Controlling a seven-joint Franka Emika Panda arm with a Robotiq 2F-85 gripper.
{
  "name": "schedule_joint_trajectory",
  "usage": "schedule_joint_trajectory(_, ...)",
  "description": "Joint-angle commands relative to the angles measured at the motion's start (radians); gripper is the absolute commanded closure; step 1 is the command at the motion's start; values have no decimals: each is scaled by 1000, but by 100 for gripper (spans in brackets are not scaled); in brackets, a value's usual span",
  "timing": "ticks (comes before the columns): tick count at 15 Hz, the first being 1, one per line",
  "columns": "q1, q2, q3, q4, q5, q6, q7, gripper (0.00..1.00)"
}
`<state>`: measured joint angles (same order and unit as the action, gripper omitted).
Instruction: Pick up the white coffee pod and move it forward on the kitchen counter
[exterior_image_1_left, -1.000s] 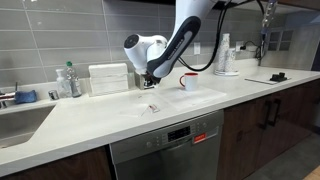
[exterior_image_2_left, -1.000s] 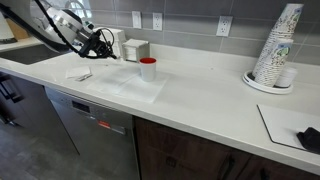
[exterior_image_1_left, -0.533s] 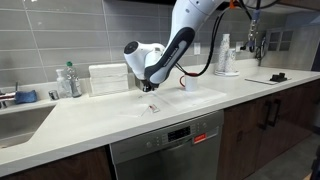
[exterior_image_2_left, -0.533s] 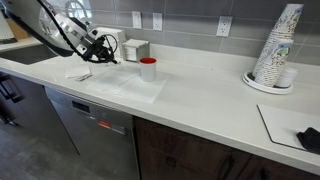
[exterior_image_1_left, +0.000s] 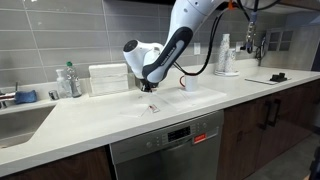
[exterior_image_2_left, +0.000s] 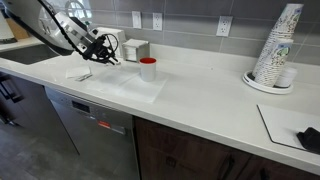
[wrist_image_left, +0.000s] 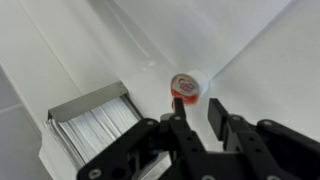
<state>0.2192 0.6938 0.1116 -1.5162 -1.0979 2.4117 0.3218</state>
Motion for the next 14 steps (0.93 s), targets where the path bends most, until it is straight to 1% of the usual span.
schedule_joint_trajectory(1,5,-103,2,-88,40,42,-60,35)
schedule_joint_trajectory(2,-3,-141,18,-124,63,54,-84,29)
schedule_joint_trajectory(3,-13,-175,40,-158,111,54,-128,20)
schedule_joint_trajectory(5,-50,-244,87,-239,243,94,-227,6)
schedule_joint_trajectory(6,-61,-278,99,-279,307,117,-264,1)
schedule_joint_trajectory(7,-58,-327,94,-343,345,134,-264,0)
schedule_joint_trajectory(9,-67,-394,93,-435,432,197,-296,0)
schedule_joint_trajectory(11,-86,-462,87,-536,530,281,-315,0)
schedule_joint_trajectory(13,-123,-519,97,-643,674,428,-383,0)
schedule_joint_trajectory(14,-132,-548,90,-700,734,510,-402,1)
